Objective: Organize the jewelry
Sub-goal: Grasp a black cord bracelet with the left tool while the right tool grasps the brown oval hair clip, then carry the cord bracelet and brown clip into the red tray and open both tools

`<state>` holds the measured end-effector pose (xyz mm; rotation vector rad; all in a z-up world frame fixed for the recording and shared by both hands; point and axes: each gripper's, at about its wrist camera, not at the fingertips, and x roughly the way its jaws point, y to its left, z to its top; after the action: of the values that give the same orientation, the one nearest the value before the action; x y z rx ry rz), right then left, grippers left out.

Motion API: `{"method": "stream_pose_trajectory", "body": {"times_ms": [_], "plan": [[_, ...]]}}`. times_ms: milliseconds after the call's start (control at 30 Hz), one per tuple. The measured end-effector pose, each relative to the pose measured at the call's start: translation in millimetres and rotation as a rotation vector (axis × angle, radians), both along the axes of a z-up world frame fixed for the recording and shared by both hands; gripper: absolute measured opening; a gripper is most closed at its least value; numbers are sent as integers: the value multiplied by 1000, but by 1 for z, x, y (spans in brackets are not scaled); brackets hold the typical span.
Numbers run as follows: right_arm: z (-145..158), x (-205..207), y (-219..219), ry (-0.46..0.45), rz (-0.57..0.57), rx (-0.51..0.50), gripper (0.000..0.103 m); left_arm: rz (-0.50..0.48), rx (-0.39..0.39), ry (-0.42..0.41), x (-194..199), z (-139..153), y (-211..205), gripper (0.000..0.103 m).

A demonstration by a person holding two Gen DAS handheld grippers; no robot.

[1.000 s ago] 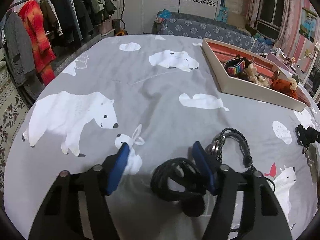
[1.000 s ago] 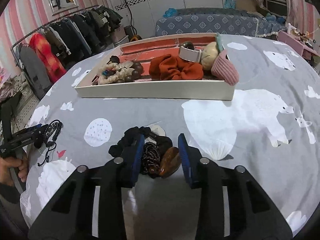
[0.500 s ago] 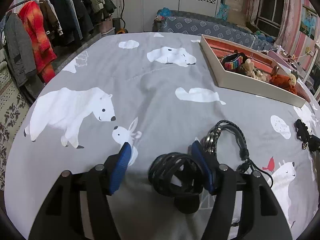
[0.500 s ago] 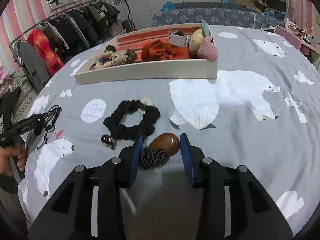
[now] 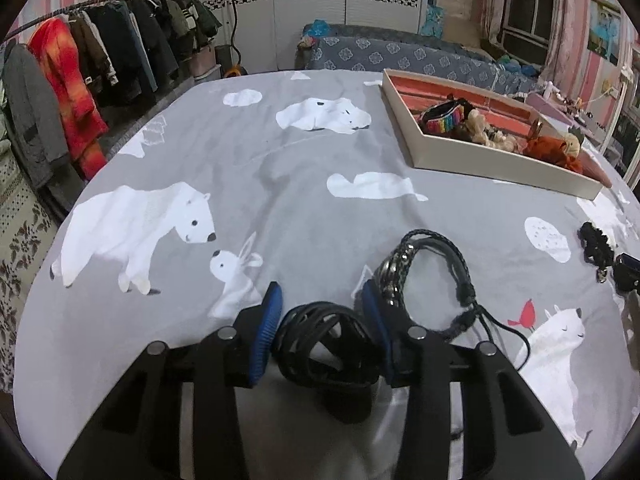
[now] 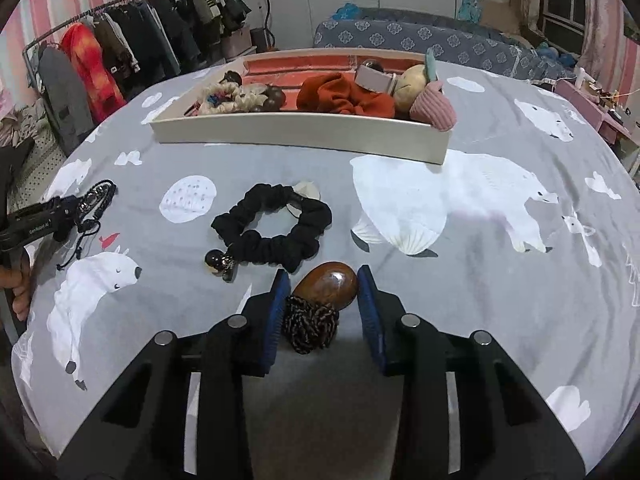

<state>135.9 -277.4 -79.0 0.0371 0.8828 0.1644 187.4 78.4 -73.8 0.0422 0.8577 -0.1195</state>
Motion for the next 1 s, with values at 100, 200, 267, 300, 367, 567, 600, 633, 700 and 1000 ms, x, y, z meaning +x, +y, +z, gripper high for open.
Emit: {"method": "stream_pose_trajectory", "body": {"times_ms": [100,200,267,300,367,567,600,633,700,1000], "plan": [[7,-7,-6,-29,-13,29,35,16,1,-41,-14,9,5,42],[15,-13,-15,-55,-25,52,35,10,12,-65,-22,19,3,42],[23,-16,-18,-76,-31,59,35,2,17,-82,-25,27,1,42],[26,-17,-20,-86,-33,62,35,2,16,-93,-26,32,-1,42],[36,-19,-21,-110,-31,67,35,-5,11,-115,-27,43,-4,42],[58,-25,-25,-157,-27,58,36,-18,10,-195,-17,75,-20,42],[62,-25,-28,-167,-32,58,36,-25,9,-207,-14,80,-23,42],[65,-25,-29,-172,-35,55,36,-30,11,-222,-10,85,-27,42],[74,-21,-33,-191,-47,47,36,-54,12,-250,-1,96,-39,42],[118,5,-44,-303,-96,31,36,-129,-37,-377,36,150,-89,42]]}}
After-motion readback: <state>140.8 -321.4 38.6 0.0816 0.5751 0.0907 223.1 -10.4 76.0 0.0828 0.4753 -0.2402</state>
